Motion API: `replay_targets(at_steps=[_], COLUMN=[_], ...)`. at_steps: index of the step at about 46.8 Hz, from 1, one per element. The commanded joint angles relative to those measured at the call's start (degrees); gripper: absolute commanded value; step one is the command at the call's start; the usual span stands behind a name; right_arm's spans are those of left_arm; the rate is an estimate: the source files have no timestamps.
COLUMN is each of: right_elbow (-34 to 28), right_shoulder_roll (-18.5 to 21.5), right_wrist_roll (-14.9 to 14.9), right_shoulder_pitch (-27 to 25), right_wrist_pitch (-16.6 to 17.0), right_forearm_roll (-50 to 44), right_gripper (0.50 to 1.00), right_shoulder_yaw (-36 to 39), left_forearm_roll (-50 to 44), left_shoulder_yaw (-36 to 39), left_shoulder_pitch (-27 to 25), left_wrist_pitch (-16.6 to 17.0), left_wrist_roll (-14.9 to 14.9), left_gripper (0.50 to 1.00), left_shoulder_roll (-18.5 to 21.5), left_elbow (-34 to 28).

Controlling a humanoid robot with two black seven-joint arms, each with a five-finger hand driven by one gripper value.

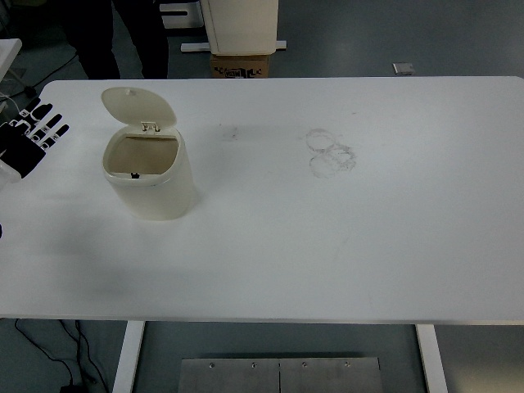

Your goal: Close trash bin

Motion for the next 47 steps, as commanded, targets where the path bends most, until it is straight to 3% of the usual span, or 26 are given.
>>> replay_targets(at_steps=[1, 47], right_elbow=[0.0, -0.1], right_shoulder_roll=[0.0, 0.0], right_wrist_roll=[0.0, 0.0], right_shoulder_pitch=[0.0, 0.0], right_wrist_pitch=[0.0, 0.0], right_forearm_roll=[0.0, 0.0], right_gripper=[0.991, 0.991], right_shoulder_yaw=[0.0, 0.0], left_forearm_roll=[0.0, 0.5], left_shoulder_yaw=[0.0, 0.0], left_shoulder_pitch=[-0.1, -0.4], left_wrist_pitch=[0.0, 0.0], left_wrist_roll=[0.0, 0.0], left_gripper=[1.000, 1.000], left_shoulder_roll=[0.1, 0.3], left_elbow=[0.0, -0.1])
